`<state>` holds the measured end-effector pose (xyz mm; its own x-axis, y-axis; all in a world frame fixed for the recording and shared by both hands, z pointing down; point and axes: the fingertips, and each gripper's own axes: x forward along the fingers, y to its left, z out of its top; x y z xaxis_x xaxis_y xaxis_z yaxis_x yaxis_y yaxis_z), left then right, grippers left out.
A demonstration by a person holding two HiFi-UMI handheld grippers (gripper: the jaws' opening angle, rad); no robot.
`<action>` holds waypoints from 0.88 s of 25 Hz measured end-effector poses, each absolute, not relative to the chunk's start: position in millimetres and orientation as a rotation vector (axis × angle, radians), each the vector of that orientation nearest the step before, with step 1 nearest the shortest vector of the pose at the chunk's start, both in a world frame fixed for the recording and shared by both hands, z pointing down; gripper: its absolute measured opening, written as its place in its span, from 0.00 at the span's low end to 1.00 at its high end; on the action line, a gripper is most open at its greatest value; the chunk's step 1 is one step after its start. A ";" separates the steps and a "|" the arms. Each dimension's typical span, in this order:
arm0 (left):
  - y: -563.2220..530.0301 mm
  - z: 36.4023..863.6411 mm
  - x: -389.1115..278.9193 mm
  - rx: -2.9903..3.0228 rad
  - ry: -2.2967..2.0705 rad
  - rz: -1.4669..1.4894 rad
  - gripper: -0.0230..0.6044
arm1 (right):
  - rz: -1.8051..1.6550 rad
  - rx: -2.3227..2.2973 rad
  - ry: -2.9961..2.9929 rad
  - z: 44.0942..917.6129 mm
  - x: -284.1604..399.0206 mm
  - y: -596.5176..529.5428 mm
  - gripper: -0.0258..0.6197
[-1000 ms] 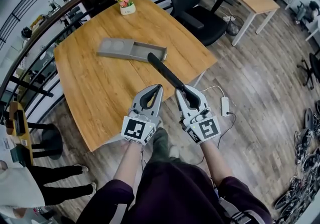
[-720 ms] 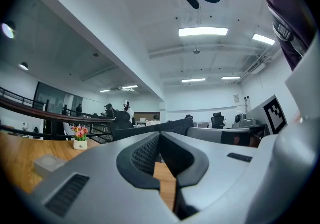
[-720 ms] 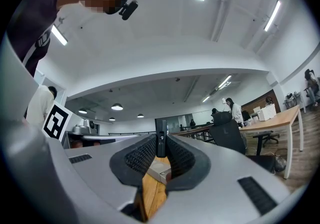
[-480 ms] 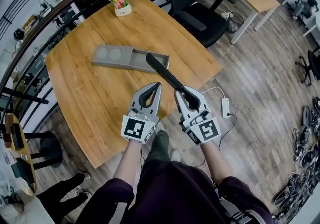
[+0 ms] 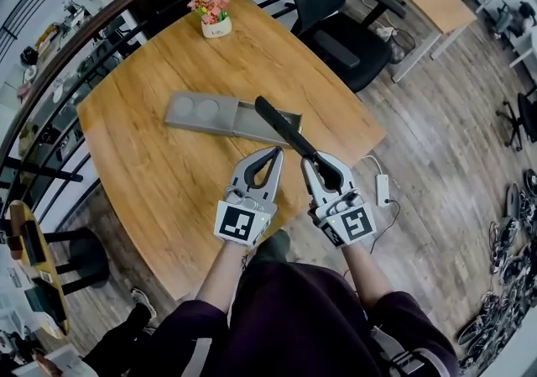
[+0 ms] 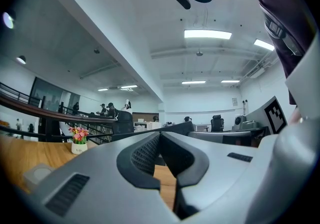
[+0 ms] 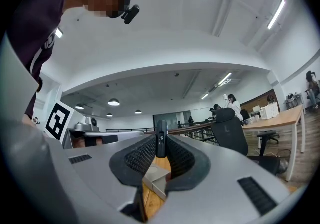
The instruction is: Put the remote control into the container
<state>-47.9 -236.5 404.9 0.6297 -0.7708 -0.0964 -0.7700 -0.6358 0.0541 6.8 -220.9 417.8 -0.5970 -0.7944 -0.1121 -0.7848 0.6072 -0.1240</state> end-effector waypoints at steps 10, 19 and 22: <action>-265.9 434.2 -73.0 2.780 -1.306 -0.052 0.06 | -0.188 -1.279 2.684 426.9 -13.0 -252.9 0.16; -304.0 484.7 -74.5 2.733 -1.343 -0.061 0.06 | -0.303 -1.286 2.715 489.4 -14.0 -290.6 0.16; -314.5 501.1 -78.2 2.705 -1.352 -0.050 0.06 | -0.352 -1.267 2.722 508.2 -17.8 -301.9 0.16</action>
<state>-78.2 -314.5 501.1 0.6009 -0.7990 0.0226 -0.7951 -0.5945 0.1195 -17.8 -301.9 508.2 -0.6430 -0.7658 -0.0093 -0.7382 0.6229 -0.2588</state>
